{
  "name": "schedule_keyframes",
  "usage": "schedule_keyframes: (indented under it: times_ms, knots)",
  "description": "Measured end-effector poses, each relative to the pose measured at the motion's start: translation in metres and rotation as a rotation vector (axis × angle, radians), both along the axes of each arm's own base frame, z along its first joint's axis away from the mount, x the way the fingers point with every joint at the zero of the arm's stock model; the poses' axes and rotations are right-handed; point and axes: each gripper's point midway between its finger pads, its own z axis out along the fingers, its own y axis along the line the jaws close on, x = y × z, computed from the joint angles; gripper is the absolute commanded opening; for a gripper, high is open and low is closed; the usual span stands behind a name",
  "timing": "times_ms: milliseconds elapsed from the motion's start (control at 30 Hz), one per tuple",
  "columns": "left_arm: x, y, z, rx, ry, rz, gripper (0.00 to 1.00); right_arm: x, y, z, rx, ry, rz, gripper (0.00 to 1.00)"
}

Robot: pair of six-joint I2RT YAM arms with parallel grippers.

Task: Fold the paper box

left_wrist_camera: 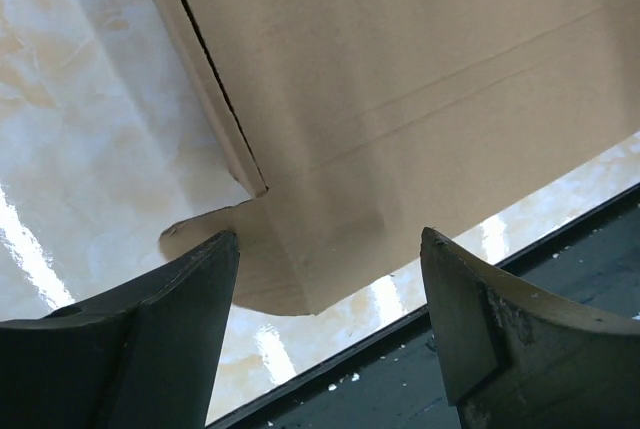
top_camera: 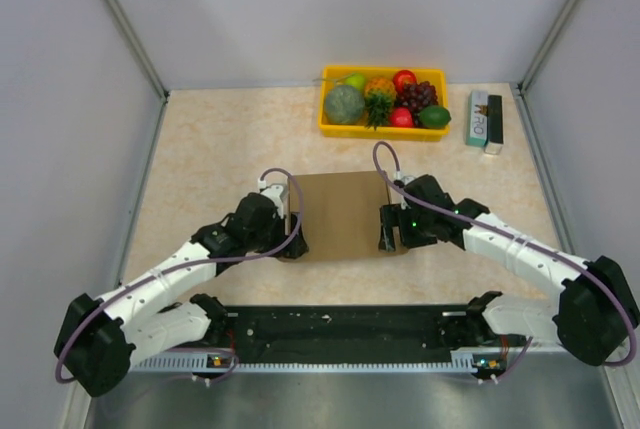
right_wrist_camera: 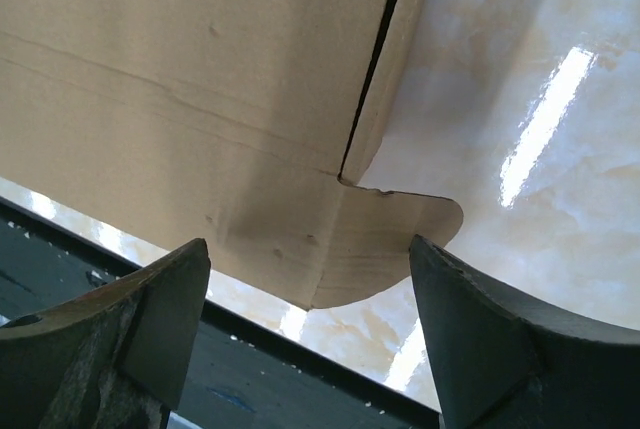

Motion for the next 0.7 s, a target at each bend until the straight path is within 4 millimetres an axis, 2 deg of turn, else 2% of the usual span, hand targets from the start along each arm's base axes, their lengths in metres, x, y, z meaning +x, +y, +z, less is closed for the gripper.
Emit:
schedule_keyframes:
  times_ms: [200,533,700]
  knots:
    - [-0.003,0.001,-0.019,0.006,0.023,0.004,0.78,-0.002,0.002,-0.006,0.011,0.0,0.02,0.81]
    - [-0.015,-0.019,-0.018,-0.116,0.101,-0.019,0.78,-0.015,0.021,-0.012,0.124,0.065,0.059,0.8]
    - [-0.017,-0.021,-0.018,-0.137,0.12,-0.015,0.77,-0.015,0.024,-0.011,0.138,0.073,0.047,0.79]
